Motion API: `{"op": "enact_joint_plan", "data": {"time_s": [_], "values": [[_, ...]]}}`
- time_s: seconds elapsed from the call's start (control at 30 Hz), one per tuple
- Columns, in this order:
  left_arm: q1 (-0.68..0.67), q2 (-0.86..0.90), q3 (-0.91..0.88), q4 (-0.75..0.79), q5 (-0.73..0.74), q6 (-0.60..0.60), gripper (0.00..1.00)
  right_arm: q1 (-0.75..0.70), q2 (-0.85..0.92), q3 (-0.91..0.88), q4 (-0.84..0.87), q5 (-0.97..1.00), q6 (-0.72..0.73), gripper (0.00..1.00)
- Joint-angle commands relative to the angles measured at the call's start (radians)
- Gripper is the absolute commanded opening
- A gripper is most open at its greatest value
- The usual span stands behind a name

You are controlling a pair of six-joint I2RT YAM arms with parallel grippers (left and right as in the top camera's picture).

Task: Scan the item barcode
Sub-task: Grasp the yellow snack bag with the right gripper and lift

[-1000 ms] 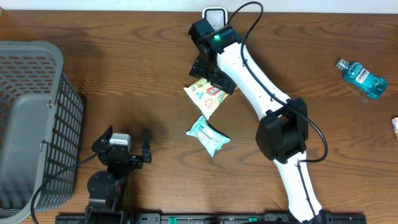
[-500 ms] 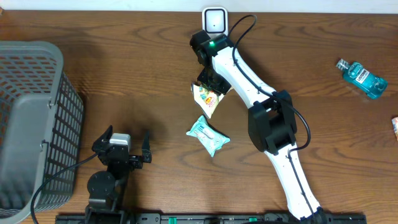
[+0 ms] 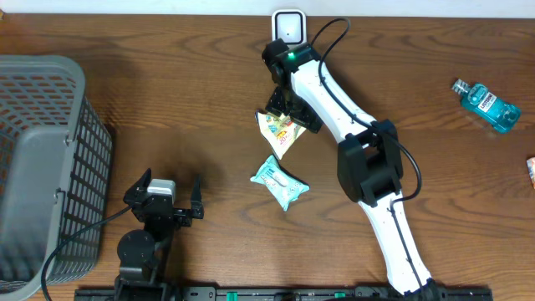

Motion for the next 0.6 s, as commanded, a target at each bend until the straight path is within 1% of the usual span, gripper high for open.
{"op": "enact_joint_plan", "data": {"time_s": [0.0, 0.07, 0.2, 0.33, 0.4, 0.5, 0.53, 0.57], "values": [[0.003, -0.003, -0.016, -0.033, 0.014, -0.002, 1.0, -0.005, -0.097, -0.003, 0.013, 0.022, -0.013, 0.99], [0.003, -0.003, -0.016, -0.033, 0.014, -0.002, 1.0, -0.005, -0.098, -0.003, 0.014, 0.022, -0.013, 0.99], [0.003, -0.003, -0.016, -0.033, 0.014, -0.002, 1.0, -0.005, -0.093, -0.009, 0.015, 0.025, -0.013, 0.95], [0.003, -0.003, -0.016, -0.033, 0.014, -0.002, 1.0, 0.0, -0.093, -0.035, 0.051, 0.026, -0.005, 0.94], [0.003, -0.003, -0.016, -0.033, 0.014, -0.002, 1.0, 0.0, -0.093, -0.066, 0.078, 0.026, 0.0, 0.88], [0.003, -0.003, -0.016, -0.033, 0.014, -0.002, 1.0, -0.006, -0.093, -0.126, 0.105, 0.039, 0.051, 0.75], [0.003, -0.003, -0.016, -0.033, 0.014, -0.002, 1.0, -0.014, -0.093, -0.161, 0.119, 0.061, 0.088, 0.64], [0.003, -0.003, -0.016, -0.033, 0.014, -0.002, 1.0, -0.02, -0.093, -0.172, 0.12, 0.063, 0.096, 0.56]]}}
